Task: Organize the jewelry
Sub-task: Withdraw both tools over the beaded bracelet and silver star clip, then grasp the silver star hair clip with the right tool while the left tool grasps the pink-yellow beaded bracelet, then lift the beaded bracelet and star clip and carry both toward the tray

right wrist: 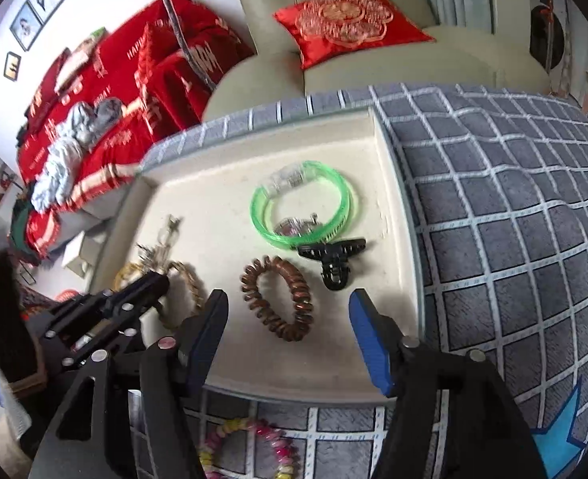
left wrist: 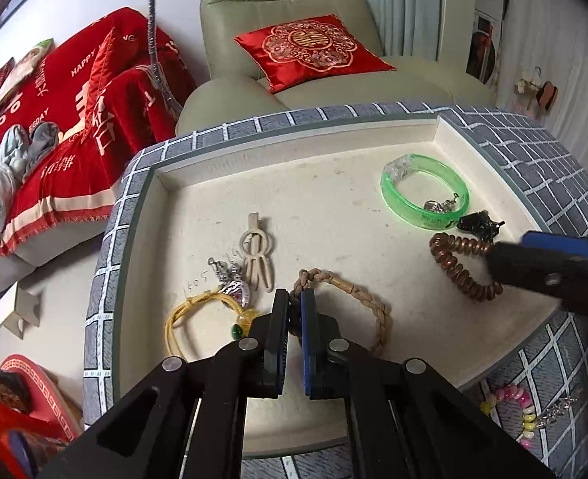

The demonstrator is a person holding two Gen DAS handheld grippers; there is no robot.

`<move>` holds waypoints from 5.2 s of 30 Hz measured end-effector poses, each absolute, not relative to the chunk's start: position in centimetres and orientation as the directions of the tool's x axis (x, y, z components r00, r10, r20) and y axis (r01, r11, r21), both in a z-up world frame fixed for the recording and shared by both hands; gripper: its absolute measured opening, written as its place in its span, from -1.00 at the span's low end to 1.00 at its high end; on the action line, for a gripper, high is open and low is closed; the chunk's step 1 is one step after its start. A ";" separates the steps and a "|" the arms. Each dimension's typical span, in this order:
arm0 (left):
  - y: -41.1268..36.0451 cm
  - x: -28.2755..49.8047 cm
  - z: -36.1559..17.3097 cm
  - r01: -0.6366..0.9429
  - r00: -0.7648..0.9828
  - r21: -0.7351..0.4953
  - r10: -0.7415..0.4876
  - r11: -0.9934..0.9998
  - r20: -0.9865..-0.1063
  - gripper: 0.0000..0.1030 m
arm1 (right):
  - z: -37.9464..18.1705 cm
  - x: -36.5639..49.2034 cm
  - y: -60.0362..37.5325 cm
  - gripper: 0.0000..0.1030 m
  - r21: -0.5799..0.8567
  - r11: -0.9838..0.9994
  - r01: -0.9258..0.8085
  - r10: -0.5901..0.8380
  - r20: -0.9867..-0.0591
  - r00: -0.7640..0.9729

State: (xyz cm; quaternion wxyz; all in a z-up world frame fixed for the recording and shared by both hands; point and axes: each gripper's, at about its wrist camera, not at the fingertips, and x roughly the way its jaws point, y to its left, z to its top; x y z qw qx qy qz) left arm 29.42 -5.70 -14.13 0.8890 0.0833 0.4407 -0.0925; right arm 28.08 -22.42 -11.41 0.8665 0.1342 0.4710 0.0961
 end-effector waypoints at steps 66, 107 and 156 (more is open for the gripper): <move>-8.9 20.6 -15.4 0.317 0.497 0.002 -0.164 0.948 -0.852 1.00 | -14.5 16.6 -22.2 0.60 -0.025 0.887 -0.461 0.218 -0.858 0.465; -11.1 19.2 -14.9 0.358 0.473 -0.020 -0.199 0.934 -0.858 0.36 | -14.2 14.1 -24.3 -0.84 0.114 0.956 -0.271 0.231 -0.860 0.455; -4.3 11.7 -9.7 0.277 0.589 -0.145 -0.287 0.950 -0.755 -0.51 | -13.0 10.2 -25.9 -0.67 0.129 0.989 -0.070 0.146 -0.851 0.504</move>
